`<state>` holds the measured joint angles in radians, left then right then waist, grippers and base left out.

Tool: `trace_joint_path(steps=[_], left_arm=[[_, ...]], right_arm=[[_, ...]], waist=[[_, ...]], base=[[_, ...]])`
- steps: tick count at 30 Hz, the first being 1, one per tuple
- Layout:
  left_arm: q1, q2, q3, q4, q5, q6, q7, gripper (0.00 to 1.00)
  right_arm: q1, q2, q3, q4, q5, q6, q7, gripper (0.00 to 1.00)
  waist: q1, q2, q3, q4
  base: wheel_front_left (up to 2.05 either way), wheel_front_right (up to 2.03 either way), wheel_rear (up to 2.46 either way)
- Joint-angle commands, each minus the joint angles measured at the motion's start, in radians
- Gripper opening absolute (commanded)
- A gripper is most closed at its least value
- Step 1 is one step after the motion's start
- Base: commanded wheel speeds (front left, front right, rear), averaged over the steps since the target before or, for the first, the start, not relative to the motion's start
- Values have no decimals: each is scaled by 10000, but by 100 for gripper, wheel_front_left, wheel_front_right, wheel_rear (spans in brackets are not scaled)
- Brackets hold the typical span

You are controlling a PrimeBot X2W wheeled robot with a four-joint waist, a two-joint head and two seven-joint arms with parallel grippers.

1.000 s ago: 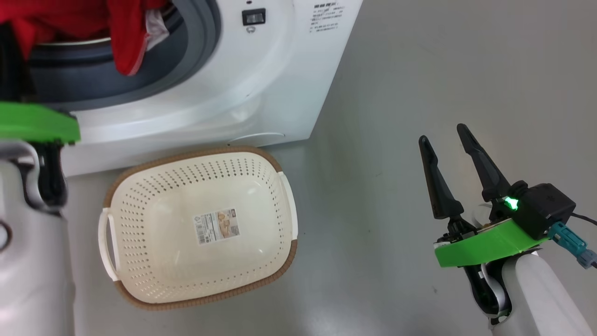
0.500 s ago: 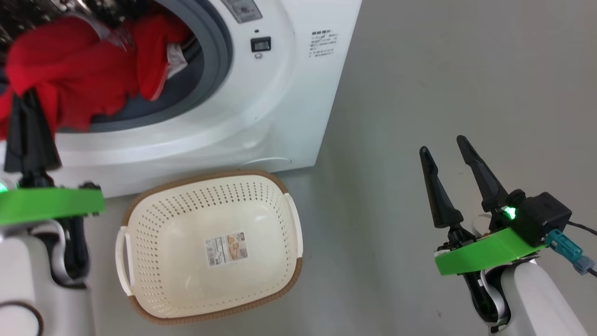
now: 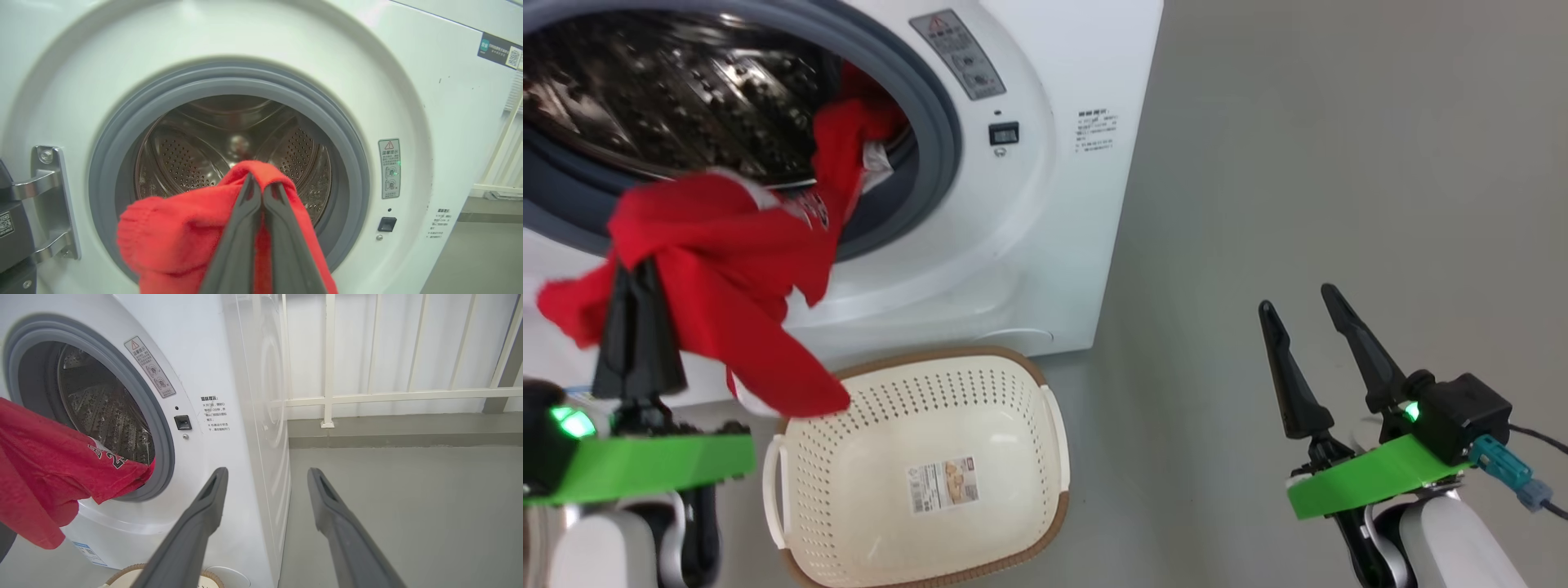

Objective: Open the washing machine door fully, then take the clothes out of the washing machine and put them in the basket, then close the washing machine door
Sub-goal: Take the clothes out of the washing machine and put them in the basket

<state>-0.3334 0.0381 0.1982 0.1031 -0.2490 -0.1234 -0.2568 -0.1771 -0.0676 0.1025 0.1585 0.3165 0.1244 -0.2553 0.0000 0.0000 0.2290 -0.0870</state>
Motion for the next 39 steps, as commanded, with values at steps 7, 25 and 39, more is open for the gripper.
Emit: trace_joint_path(steps=[7, 25, 39], left_arm=[[886, 129, -303, -802, -185, 388, -49, 0], [318, 123, -1478, 2699, -1437, 673, -49, 0], [-2030, 122, -1910, 7572, -1848, 412, -49, 0]], right_arm=[[140, -33, 137, -210, 65, 63, -65, 100], [-213, -121, 260, -322, 78, 63, -65, 100], [-731, -91, 491, -334, -87, 63, -65, 100]], waist=[[0, 0, -423, 212], [0, 0, 654, 90], [0, 0, 2011, -177]], base=[[0, 0, 0], [0, 0, 0], [0, 0, 0]])
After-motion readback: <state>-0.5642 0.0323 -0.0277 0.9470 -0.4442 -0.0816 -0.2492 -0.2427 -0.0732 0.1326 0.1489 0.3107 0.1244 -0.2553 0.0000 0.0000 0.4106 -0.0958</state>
